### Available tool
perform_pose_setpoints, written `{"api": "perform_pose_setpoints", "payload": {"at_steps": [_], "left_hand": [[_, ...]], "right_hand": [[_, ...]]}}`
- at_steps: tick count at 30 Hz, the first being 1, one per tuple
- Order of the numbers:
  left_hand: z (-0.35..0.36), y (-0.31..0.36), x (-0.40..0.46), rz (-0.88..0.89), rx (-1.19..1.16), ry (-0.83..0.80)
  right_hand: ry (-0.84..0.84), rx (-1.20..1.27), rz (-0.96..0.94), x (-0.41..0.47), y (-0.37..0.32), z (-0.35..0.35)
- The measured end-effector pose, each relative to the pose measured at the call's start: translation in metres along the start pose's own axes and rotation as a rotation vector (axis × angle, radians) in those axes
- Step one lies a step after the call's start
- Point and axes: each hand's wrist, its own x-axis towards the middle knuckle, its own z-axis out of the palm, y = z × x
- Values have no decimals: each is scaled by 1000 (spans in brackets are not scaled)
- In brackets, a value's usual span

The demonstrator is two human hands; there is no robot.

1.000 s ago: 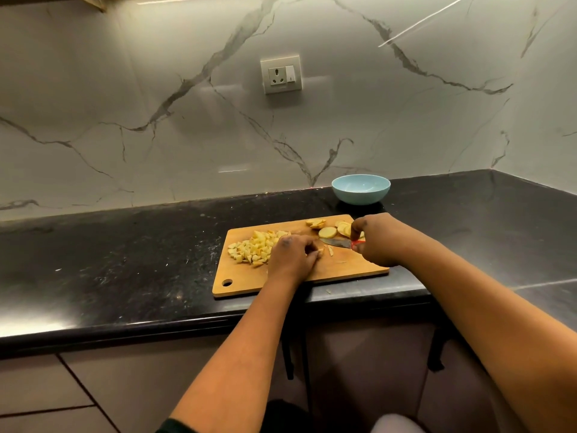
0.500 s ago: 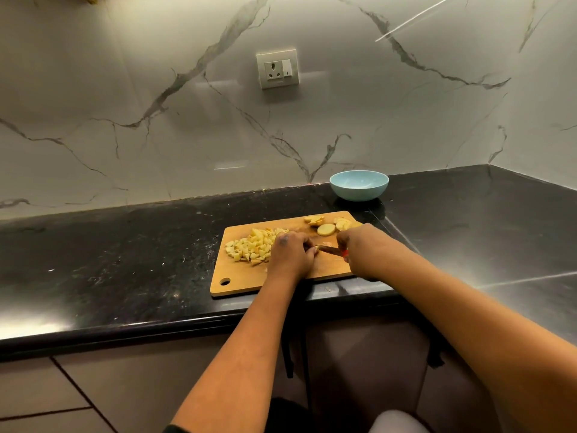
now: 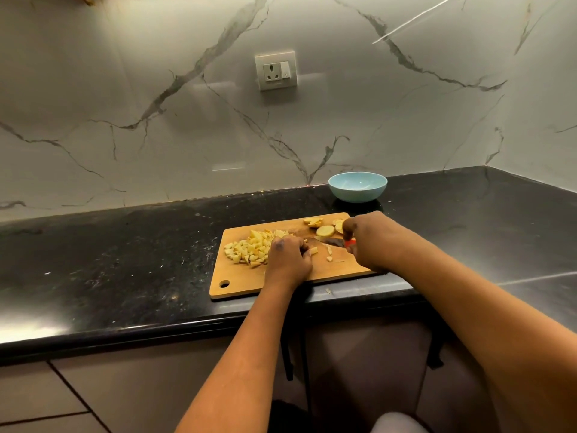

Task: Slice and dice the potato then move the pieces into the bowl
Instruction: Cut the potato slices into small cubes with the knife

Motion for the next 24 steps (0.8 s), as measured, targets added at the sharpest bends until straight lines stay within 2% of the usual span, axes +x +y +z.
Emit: {"api": "perform_pose_setpoints", "payload": {"at_steps": [8, 13, 16, 19, 24], "left_hand": [[-1, 2, -1, -6, -9, 2], [0, 2, -2, -2, 9, 13], [0, 1, -2, -12, 1, 41], [-1, 1, -6, -1, 14, 68], [-6, 3, -9, 29, 47, 101]], "right_hand": [[-109, -49, -27, 1, -17, 13], [-90, -120, -70, -5, -22, 18], [-175, -166, -37, -6, -20, 7], [-138, -149, -43, -11, -8, -5], [-36, 55, -30, -8, 20, -14]]}}
